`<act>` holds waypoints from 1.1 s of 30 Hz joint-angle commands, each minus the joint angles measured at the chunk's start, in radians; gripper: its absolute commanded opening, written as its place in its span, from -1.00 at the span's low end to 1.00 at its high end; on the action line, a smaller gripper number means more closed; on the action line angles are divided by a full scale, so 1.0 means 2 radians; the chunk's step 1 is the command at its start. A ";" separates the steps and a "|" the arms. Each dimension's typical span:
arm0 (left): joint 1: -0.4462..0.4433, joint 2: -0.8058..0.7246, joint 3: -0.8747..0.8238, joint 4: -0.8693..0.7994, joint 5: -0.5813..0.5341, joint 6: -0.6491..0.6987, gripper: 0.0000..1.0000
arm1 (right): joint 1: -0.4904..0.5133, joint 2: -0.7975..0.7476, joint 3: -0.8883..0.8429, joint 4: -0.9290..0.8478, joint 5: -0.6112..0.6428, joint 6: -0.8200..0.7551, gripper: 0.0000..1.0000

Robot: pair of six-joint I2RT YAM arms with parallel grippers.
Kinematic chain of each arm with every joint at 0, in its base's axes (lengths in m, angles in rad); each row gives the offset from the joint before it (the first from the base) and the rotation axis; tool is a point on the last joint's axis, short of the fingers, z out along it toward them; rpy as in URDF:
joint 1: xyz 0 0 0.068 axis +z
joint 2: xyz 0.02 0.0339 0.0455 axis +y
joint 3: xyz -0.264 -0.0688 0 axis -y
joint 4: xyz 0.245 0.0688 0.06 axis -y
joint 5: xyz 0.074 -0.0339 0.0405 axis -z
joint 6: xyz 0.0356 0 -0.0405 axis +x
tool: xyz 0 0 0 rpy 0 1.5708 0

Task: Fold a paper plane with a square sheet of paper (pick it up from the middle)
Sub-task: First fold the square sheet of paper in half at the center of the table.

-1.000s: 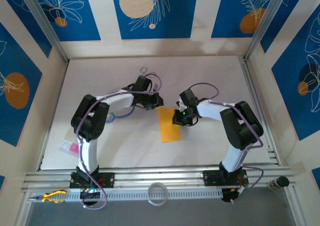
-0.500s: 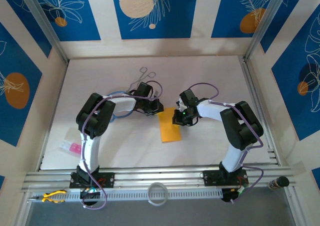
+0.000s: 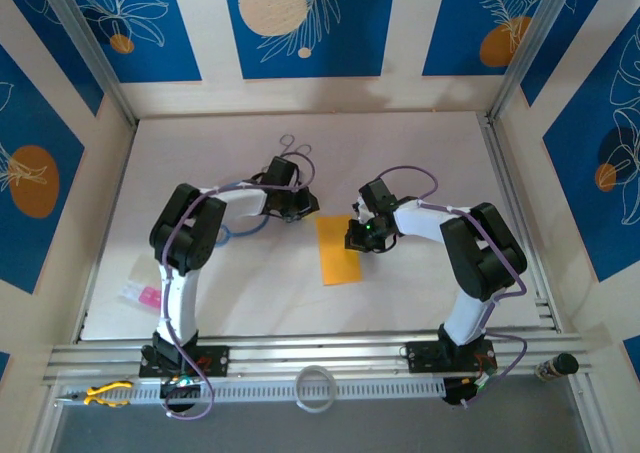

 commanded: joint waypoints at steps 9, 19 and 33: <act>-0.008 -0.065 -0.015 -0.013 0.026 0.026 -0.60 | -0.005 0.023 -0.025 -0.069 0.071 -0.005 -1.00; -0.068 -0.096 -0.103 0.030 0.082 0.017 -0.62 | -0.006 0.024 -0.024 -0.070 0.071 -0.005 -1.00; -0.074 -0.092 -0.201 0.073 0.059 0.006 -0.65 | -0.006 0.023 -0.023 -0.071 0.072 -0.005 -1.00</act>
